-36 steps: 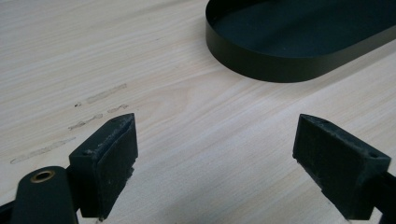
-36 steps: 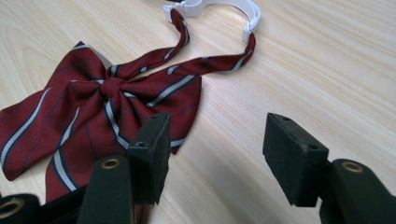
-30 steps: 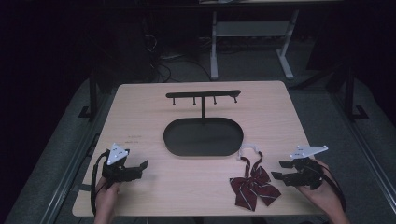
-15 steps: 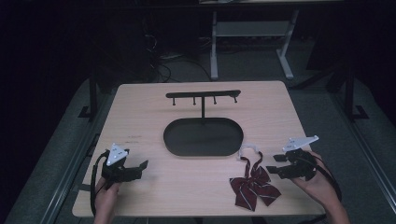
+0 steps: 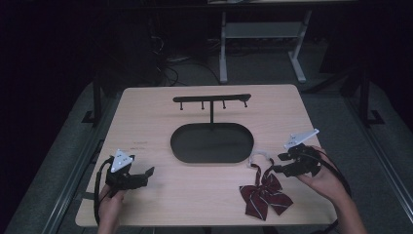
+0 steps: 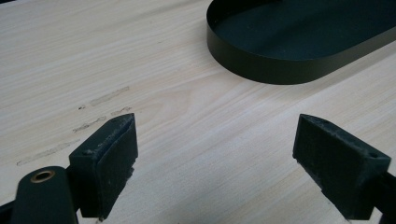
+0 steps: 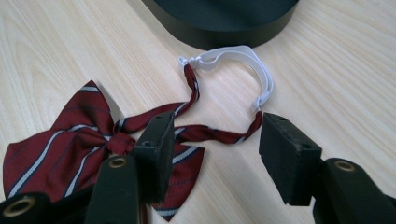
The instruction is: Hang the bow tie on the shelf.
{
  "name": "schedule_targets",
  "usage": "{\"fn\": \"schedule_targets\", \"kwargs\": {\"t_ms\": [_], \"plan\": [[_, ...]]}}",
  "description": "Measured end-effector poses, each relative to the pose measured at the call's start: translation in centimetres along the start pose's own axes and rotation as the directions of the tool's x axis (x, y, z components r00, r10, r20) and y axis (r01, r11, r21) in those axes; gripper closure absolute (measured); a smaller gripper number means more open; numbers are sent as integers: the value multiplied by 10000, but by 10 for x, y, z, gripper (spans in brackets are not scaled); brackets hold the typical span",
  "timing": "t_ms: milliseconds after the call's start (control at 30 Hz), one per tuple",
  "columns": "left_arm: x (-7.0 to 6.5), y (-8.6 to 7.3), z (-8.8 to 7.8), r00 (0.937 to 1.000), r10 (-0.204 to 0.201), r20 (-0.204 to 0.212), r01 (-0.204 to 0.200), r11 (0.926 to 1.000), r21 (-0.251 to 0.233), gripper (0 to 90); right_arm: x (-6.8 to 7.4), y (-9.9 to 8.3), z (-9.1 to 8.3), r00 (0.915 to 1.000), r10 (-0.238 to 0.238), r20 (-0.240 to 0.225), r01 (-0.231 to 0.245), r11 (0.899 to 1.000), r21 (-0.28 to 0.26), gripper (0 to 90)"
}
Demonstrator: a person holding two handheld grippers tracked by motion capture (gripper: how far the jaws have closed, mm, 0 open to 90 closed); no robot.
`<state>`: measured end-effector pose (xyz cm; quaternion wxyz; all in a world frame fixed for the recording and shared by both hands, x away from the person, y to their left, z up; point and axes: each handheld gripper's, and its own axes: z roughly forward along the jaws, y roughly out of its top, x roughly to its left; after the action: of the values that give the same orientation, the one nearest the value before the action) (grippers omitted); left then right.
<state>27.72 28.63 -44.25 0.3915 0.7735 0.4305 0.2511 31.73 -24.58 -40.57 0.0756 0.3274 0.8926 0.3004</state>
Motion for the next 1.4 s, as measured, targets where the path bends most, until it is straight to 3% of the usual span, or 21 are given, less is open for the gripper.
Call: {"fn": "schedule_targets", "kwargs": {"t_ms": [400, 733, 967, 1400], "plan": [[0, 0, 0, 10000, -56, 35, 56, 10000, 8, 136, -5, 17, 7, 9996, -207, -214, 213, 9993, 296, 470], [0, 0, 0, 10000, -91, 30, 91, 9999, -76, 135, -16, 41, 24, 9987, -338, -384, 366, 9965, 753, 492], [2, 0, -1, 9999, -157, -3, 157, 9998, -92, 136, -22, 45, 37, 9988, -233, -428, 276, 9944, 1022, 518], [1, 0, 0, 9999, -99, 16, 99, 9999, -60, 135, -39, 45, 65, 9998, 52, 189, -84, 9849, 1732, 618]]}}
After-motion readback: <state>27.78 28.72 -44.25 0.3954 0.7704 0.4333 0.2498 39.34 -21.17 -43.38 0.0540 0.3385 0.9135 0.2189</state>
